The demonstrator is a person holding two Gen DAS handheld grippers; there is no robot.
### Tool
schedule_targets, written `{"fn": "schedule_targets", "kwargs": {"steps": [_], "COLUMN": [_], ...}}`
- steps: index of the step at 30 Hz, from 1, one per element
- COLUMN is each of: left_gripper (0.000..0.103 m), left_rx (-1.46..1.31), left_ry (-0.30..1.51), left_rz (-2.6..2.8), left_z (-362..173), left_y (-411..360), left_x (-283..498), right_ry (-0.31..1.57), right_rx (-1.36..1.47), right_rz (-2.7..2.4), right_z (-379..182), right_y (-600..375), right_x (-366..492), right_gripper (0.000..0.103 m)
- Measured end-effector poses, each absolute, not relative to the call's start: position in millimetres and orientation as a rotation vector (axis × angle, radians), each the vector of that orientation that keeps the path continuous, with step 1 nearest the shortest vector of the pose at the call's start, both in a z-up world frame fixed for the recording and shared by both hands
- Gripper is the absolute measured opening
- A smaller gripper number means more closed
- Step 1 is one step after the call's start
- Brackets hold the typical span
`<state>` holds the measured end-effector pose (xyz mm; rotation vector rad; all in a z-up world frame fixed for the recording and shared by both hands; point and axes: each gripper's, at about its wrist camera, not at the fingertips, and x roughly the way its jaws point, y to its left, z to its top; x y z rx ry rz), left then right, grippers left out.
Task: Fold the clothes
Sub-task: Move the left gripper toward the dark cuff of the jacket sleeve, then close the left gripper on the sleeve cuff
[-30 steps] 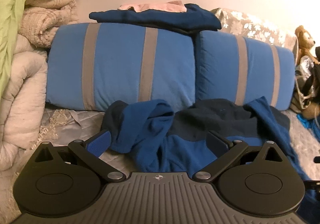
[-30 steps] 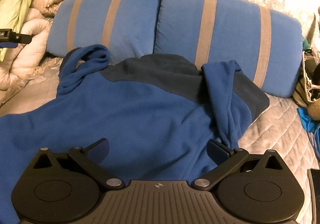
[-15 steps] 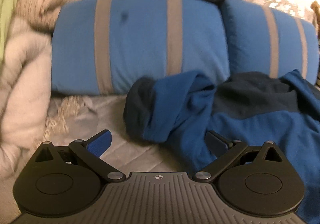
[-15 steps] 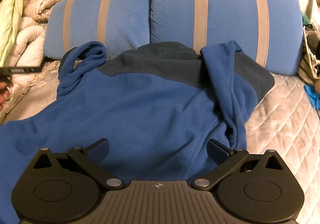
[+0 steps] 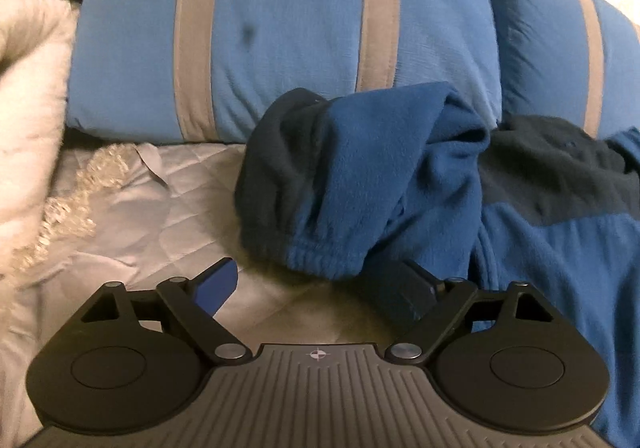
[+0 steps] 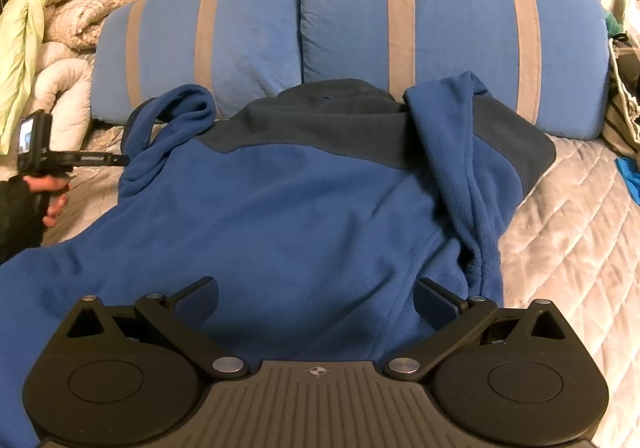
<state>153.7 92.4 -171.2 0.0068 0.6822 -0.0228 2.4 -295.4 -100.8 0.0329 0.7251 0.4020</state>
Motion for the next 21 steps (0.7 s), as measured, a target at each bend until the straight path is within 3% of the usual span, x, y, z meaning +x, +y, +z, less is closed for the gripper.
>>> {"fn": "schedule_targets", "kwargs": {"steps": [4,10,14,21], "left_gripper": [0.070,0.067,0.043,0.023], "left_rx": [-0.159,-0.404,-0.616,-0.710], "left_ry": [0.719,0.724,0.677,0.624], "left_rz": [-0.035,-0.091,-0.141,-0.110], "left_z": [-181,-202,-208,-194], "left_y": [103,128,145,155], "left_x": [170,180,179,174], "right_ry": [0.729,0.736,0.745,0.741], "right_rx": [0.047,0.082,0.093,0.070], "right_rz": [0.412,0.422,0.429,0.424], "right_z": [-102,-104,-105,-106], "right_y": [-298,-302,-303,-300], "right_x": [4,5,6,5], "right_gripper": [0.103,0.103,0.103,0.103]}}
